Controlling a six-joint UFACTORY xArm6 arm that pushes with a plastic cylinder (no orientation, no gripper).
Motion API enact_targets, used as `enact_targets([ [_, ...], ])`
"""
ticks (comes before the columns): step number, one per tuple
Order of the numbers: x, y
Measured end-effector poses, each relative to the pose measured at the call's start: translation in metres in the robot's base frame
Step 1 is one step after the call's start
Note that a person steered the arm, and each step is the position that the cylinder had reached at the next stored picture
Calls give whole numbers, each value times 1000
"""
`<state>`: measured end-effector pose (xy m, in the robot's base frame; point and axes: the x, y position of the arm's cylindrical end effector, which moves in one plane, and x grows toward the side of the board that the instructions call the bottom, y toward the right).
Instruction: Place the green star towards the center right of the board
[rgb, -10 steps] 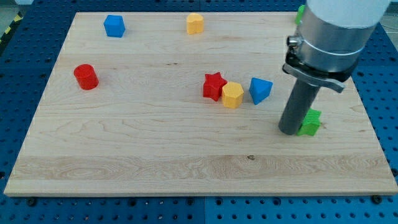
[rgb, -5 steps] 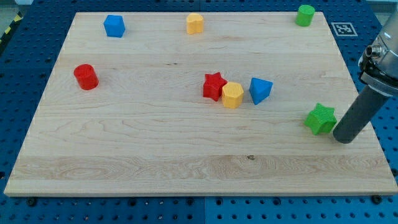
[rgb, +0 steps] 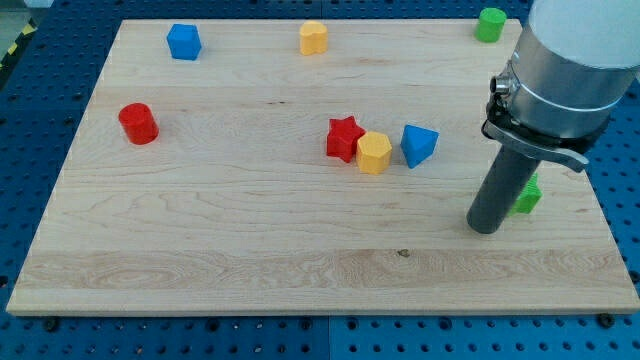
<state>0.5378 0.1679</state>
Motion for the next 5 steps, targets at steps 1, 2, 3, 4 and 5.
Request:
enact_targets([
  [1, -16, 21],
  [2, -34, 36],
  [3, -14, 50],
  [4, -19, 73],
  [5, -44, 88],
])
